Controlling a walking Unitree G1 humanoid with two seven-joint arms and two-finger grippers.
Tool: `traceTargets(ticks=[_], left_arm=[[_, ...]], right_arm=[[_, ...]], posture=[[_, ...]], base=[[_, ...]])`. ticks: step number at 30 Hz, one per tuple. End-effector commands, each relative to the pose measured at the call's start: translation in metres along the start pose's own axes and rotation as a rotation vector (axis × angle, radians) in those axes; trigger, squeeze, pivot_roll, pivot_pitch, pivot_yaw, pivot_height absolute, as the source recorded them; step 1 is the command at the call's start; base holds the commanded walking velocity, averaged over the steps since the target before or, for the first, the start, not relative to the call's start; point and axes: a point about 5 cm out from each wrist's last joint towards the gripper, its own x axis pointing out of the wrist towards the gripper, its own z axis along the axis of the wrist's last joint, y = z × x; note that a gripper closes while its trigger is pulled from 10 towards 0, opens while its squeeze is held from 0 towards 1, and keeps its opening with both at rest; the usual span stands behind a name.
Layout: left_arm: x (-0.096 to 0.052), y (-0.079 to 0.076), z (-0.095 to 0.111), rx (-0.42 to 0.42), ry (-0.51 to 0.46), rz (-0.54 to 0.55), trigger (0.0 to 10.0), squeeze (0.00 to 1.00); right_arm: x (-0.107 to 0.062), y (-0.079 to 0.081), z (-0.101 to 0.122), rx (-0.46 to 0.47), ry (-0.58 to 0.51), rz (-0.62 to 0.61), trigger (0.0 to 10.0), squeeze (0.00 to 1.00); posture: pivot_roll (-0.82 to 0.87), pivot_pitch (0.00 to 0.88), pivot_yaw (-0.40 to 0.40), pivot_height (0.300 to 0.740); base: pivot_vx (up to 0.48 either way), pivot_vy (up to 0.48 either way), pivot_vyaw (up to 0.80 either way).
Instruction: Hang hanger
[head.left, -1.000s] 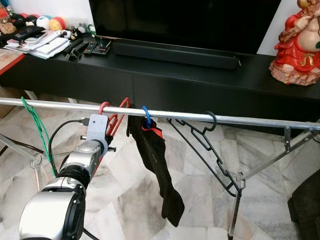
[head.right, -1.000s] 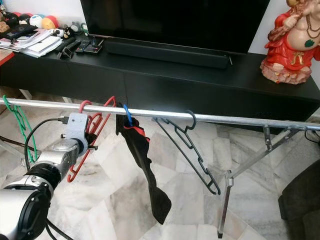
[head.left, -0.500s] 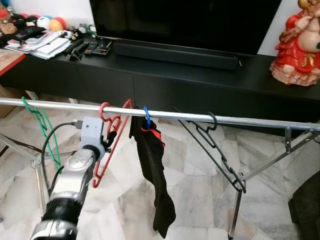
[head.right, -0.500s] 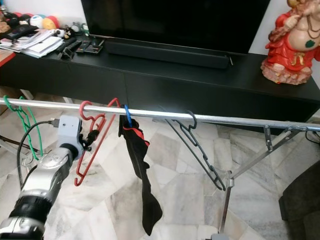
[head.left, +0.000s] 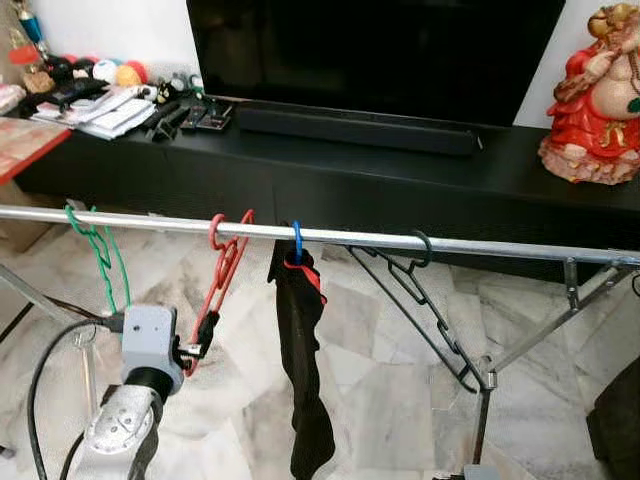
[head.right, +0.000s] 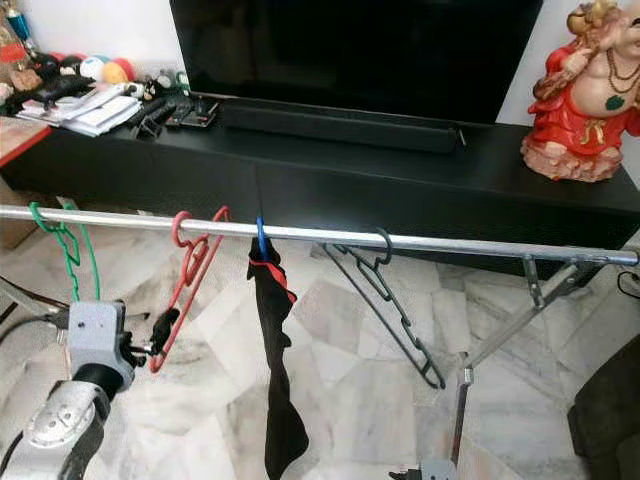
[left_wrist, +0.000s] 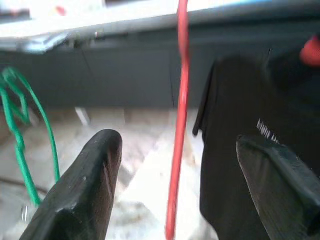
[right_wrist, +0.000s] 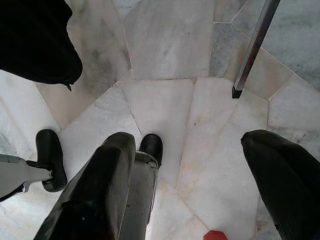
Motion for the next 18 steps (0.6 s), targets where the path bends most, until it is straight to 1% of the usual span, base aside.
traceTargets(ticks=[1,2,3,4,5,7,9,10,11,12,13,14,16,17,18], left_arm=[[-0.005,-0.002,-0.002,0.007,0.022,0.0,10.0,0.63],[-0.005,-0.002,-0.002,0.007,0.022,0.0,10.0,0.63],[-0.044,0.017,-0.08,0.096,0.249,0.015,10.0,0.0],[-0.063,0.025,-0.106,0.12,0.338,0.016,10.0,0.0],[-0.076,0.03,-0.121,0.131,0.396,0.019,10.0,0.0],[-0.083,0.034,-0.134,0.147,0.463,0.031,10.0,0.0],[-0.096,0.037,-0.155,0.134,0.593,0.041,10.0,0.0],[-0.098,0.036,-0.159,0.137,0.614,0.04,10.0,0.0],[-0.098,0.036,-0.159,0.137,0.614,0.04,10.0,0.0],[-0.101,0.034,-0.164,0.151,0.656,0.03,10.0,0.0],[-0.101,0.032,-0.167,0.153,0.663,0.028,10.0,0.0],[-0.1,0.031,-0.169,0.138,0.668,0.03,10.0,0.0],[-0.098,0.025,-0.18,0.125,0.728,0.018,10.0,0.0],[-0.098,0.025,-0.18,0.125,0.728,0.018,10.0,0.0],[-0.097,0.022,-0.185,0.119,0.751,0.009,10.0,0.0]], right_arm=[[-0.001,0.0,-0.008,0.012,0.029,-0.004,10.0,0.0],[-0.001,0.0,-0.008,0.012,0.029,-0.004,10.0,0.0],[0.001,0.004,-0.002,0.031,0.017,-0.005,10.0,0.0],[0.001,0.005,0.001,0.037,0.013,-0.005,10.0,0.0],[0.001,0.006,0.002,0.039,0.012,-0.005,10.0,0.0],[0.002,0.006,0.003,0.04,0.012,-0.005,10.0,0.0],[0.002,0.007,0.004,0.036,0.012,-0.001,10.0,0.0],[0.002,0.007,0.004,0.036,0.012,0.0,10.0,0.0],[0.002,0.007,0.004,0.036,0.012,0.0,10.0,0.0],[0.002,0.007,0.005,0.036,0.011,0.001,10.0,0.0],[0.002,0.007,0.005,0.036,0.01,0.001,10.0,0.0],[0.002,0.007,0.005,0.035,0.01,0.002,10.0,0.0],[0.002,0.008,0.006,0.036,0.009,0.001,10.0,0.0],[0.002,0.008,0.006,0.036,0.009,0.001,10.0,0.0],[0.002,0.008,0.006,0.036,0.009,0.001,10.0,0.0]], posture=[[-0.01,0.051,0.007,0.74],[-0.01,0.051,0.007,0.74],[-0.02,0.011,0.021,0.74],[-0.02,0.007,0.022,0.74],[-0.02,0.007,0.022,0.74],[-0.01,0.0,0.021,0.74],[0.0,0.0,0.02,0.74],[-0.01,0.0,0.02,0.74],[-0.01,0.0,0.02,0.74],[0.0,0.0,0.019,0.74],[0.0,0.0,0.019,0.74],[0.0,0.0,0.017,0.74],[0.01,0.0,0.013,0.74],[0.01,0.0,0.013,0.74],[0.01,0.0,0.011,0.74]], base=[[0.0,0.0,0.0],[0.0,0.0,0.0],[0.0,0.0,0.0],[0.0,0.0,0.0],[0.0,0.0,0.0],[0.0,0.0,0.0],[0.0,0.0,0.0],[0.0,0.0,0.0],[0.0,0.0,0.0],[0.0,0.0,0.0],[0.0,0.0,0.0],[0.0,0.0,0.0],[0.0,0.0,0.0],[0.0,0.0,0.0],[0.0,0.0,0.0]])
